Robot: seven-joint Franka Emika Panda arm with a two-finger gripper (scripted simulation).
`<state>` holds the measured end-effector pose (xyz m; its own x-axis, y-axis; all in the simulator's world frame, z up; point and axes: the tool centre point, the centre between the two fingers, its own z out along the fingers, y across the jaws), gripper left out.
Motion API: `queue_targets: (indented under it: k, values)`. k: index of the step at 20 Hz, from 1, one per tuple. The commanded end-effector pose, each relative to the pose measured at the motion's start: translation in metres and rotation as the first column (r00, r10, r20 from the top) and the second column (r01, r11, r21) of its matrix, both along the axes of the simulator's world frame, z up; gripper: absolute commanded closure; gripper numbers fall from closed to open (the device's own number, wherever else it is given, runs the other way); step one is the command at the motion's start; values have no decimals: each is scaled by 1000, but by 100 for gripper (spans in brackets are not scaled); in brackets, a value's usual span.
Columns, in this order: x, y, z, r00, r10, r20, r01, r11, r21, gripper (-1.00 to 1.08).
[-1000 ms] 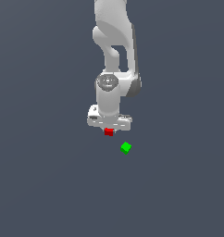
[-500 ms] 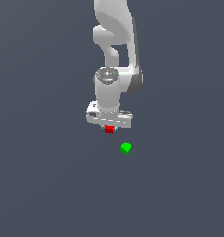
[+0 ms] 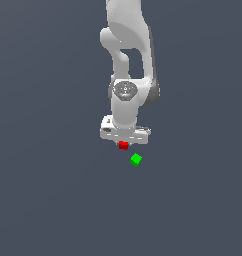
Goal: Stack the red cube on top of the green cube.
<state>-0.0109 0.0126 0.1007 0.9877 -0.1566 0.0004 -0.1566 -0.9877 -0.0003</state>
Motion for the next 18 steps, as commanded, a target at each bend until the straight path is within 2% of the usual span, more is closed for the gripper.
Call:
queue_targets:
  k: [1, 9, 18]
  values:
    - [9, 13, -8, 1000, 1, 0, -1, 1000, 0, 108]
    - [36, 49, -32, 1000, 0, 0, 0, 1000, 0, 108]
    - [45, 59, -39, 1000, 1, 0, -1, 1000, 0, 108]
